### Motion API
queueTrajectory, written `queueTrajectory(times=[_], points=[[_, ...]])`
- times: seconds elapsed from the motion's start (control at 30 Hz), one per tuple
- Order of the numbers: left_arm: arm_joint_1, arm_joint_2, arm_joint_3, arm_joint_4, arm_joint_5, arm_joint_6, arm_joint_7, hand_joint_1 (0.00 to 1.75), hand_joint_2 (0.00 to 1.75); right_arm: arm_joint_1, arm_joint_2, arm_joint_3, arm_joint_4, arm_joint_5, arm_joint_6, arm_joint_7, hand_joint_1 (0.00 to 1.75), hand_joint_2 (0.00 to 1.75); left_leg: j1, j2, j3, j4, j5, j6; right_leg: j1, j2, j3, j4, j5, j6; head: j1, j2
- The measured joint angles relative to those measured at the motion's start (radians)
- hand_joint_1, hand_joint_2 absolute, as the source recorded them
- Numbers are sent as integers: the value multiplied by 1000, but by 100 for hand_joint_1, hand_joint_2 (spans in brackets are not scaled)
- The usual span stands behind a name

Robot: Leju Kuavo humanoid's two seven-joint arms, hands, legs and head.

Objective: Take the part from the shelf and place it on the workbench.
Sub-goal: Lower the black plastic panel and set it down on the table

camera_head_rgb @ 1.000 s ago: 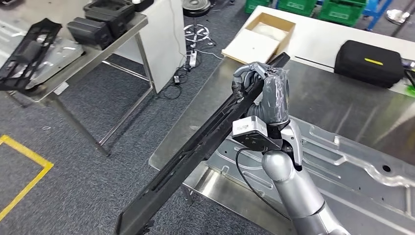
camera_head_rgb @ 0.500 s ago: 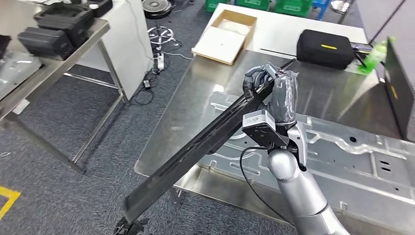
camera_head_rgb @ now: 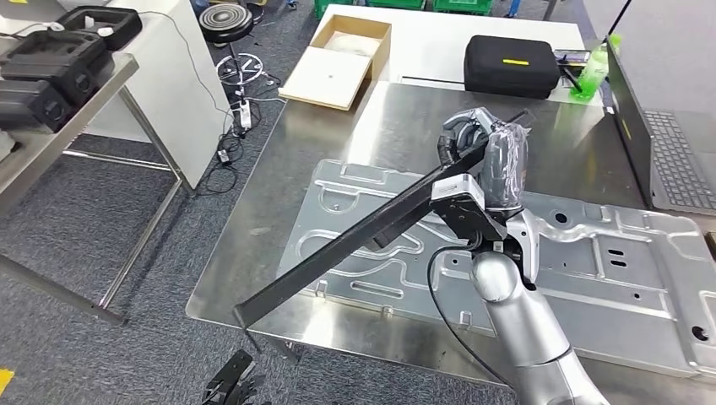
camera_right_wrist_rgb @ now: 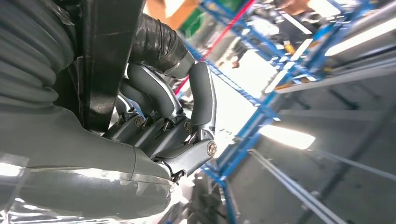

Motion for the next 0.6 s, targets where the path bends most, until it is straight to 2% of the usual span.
queueTrajectory(times=[0.03, 0.07, 0.13, 0.17, 0.2, 0.3, 0.37, 0.4, 0.47, 0.5, 0.53, 0.57, 0.6], points=[[2, 0, 0, 0, 1, 0, 0, 0, 175, 0, -1, -7, 13, 1, -2, 3, 175, 175, -1, -1, -9, 5, 15, 3, 3, 6, 1, 1, -1, -1, 0, 0], [4, 0, 0, 0, 3, 0, -1, 0, 175, -2, -3, -15, 24, 2, -3, 7, 175, 175, -2, -2, 1, -30, 48, 8, 5, 11, 3, 2, -2, -2, 0, 0], [4, 1, 0, 0, 6, 0, -2, 0, 175, -9, -9, -32, 47, 3, -5, 14, 175, 175, -8, -5, 53, -160, 125, 22, 9, 18, 7, 6, -6, -1, 0, 0], [3, 2, 0, 0, 8, -1, -4, 0, 175, -15, -14, -41, 60, 4, -5, 19, 175, 175, -11, -8, 76, -216, 147, 28, 10, 22, 6, 8, -8, 1, 0, 0], [3, 2, 0, 0, 10, 0, -6, 0, 175, -20, -20, -52, 75, 4, -5, 24, 175, 175, -15, -10, 90, -250, 157, 32, 9, 24, 3, 10, -8, 5, 1, 0], [5, 2, 0, 0, 14, 1, -13, 0, 175, -30, -38, -89, 120, 4, 4, 36, 175, 175, -16, -10, 98, -274, 161, 40, 5, 25, -2, 11, -7, 20, 0, 0], [5, 2, 0, 0, 15, 3, -18, 0, 175, -37, -51, -114, 146, 3, 10, 37, 175, 175, -10, -8, 104, -286, 168, 49, 4, 20, -18, 47, -33, 32, 1, 0], [4, 2, -1, 0, 14, 4, -20, 0, 175, -41, -57, -125, 159, 3, 11, 37, 175, 175, -8, -7, 106, -290, 170, 52, 1, 17, -39, 94, -60, 38, 1, 0], [4, 2, -1, 0, 13, 6, -22, 0, 175, -44, -65, -139, 180, 3, 11, 37, 175, 175, -8, -6, 106, -291, 170, 55, -7, 13, -103, 222, -117, 48, 2, 0], [5, 2, -1, 0, 12, 6, -22, 0, 175, -44, -68, -144, 188, 3, 11, 37, 175, 175, -8, -6, 107, -290, 169, 54, -12, 12, -128, 269, -129, 53, 2, 0], [5, 2, -1, 0, 11, 6, -23, 0, 175, -43, -71, -147, 196, 3, 11, 37, 175, 175, -7, -5, 107, -289, 168, 53, -17, 10, -137, 282, -122, 57, 2, 0], [5, 2, -2, 0, 11, 6, -23, 0, 175, -43, -73, -149, 202, 3, 11, 37, 175, 175, -6, -5, 107, -286, 165, 50, -22, 8, -126, 256, -97, 61, 2, 0], [6, 2, -2, 0, 11, 6, -23, 0, 175, -44, -74, -151, 206, 3, 11, 37, 175, 175, -4, -6, 108, -283, 162, 46, -26, 4, -98, 197, -60, 65, 2, 0]])
